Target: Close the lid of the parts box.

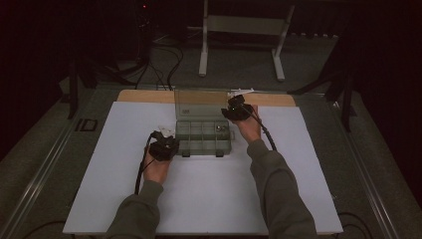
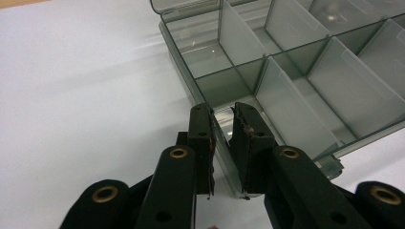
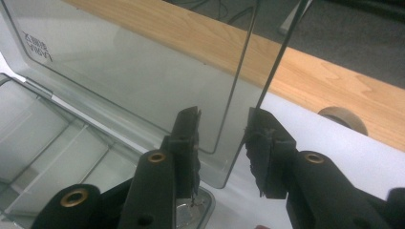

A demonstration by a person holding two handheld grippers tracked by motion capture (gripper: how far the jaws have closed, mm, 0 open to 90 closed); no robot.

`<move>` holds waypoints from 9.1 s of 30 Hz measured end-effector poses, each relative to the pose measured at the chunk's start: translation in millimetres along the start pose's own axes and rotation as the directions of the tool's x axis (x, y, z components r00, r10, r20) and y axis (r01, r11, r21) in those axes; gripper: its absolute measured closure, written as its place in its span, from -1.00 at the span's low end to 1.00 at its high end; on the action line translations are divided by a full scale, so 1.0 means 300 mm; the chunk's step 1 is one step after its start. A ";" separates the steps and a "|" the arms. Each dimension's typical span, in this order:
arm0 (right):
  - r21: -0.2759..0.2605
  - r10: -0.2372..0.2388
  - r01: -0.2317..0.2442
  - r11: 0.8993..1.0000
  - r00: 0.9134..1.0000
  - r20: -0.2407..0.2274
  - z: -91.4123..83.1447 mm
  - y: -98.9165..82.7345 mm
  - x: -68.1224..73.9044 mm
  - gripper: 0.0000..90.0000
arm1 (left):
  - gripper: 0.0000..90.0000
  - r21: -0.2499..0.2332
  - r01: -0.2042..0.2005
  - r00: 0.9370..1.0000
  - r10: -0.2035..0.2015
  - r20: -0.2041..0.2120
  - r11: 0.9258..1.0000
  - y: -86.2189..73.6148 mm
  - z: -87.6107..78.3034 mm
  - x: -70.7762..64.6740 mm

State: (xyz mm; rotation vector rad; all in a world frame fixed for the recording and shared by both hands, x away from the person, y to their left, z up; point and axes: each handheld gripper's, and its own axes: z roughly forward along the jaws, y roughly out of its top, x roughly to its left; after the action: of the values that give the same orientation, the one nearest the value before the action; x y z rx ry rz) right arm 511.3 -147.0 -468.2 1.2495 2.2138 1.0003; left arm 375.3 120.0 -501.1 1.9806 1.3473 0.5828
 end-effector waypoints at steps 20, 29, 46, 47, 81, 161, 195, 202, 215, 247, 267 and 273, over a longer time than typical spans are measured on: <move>-0.011 -0.123 0.124 0.992 0.990 0.063 -0.054 -0.042 0.050 0.51 | 0.77 -0.004 0.000 1.000 0.000 0.002 1.000 0.000 0.002 0.002; -0.016 -0.153 0.155 0.988 0.985 0.084 -0.072 -0.065 0.067 0.52 | 0.78 -0.006 -0.011 1.000 0.011 0.002 1.000 0.002 0.005 0.004; -0.018 -0.148 0.151 0.988 0.985 0.088 -0.099 -0.100 0.083 0.49 | 0.79 -0.011 -0.001 1.000 0.001 0.001 1.000 0.003 0.010 0.007; -0.018 -0.146 0.148 0.989 0.985 0.088 -0.100 -0.102 0.084 0.48 | 0.79 -0.013 0.005 1.000 -0.005 0.004 1.000 0.003 0.011 0.008; -0.011 -0.072 0.072 0.997 0.996 -0.042 -0.202 -0.175 0.064 -0.35 | 0.15 -0.064 0.064 0.993 -0.058 0.099 0.996 -0.002 0.008 0.002; -0.121 -0.106 0.085 0.989 0.978 -0.181 -0.332 -0.198 0.197 0.98 | 1.00 -0.226 -0.049 0.989 0.079 0.124 0.973 0.054 -0.122 -0.036; -0.024 -0.115 0.112 0.993 0.980 -0.164 -0.258 -0.299 0.240 0.98 | 1.00 -0.157 -0.055 0.992 0.072 0.100 0.986 -0.047 -0.064 -0.053; -0.030 -0.111 0.108 0.994 0.981 -0.160 -0.257 -0.300 0.240 0.99 | 1.00 -0.154 -0.048 0.993 0.064 0.104 0.987 -0.046 -0.064 -0.053; -0.082 -0.111 0.099 0.992 0.981 -0.161 -0.346 -0.328 0.188 0.49 | 0.42 -0.210 -0.032 0.989 0.062 0.138 0.977 -0.043 -0.133 -0.030; -0.212 -0.058 0.030 0.977 0.990 -0.126 -0.582 -0.525 0.092 -0.74 | -0.93 -0.267 -0.032 0.991 0.066 0.119 0.963 -0.181 -0.362 0.104; -0.234 0.035 -0.050 0.971 0.997 -0.069 -0.634 -0.644 0.022 -0.76 | -0.96 -0.316 -0.030 0.998 0.047 0.045 0.948 -0.263 -0.423 0.147; -0.239 0.057 -0.075 0.968 0.995 -0.082 -0.651 -0.662 0.023 -0.76 | -0.96 -0.320 -0.022 0.998 0.037 0.040 0.947 -0.289 -0.444 0.158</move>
State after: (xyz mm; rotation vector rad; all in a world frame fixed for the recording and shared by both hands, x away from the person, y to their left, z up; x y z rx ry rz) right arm 269.9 -284.4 -488.5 1.1983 2.0400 1.3182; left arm 247.4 222.0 -474.3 1.7411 1.1170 0.7170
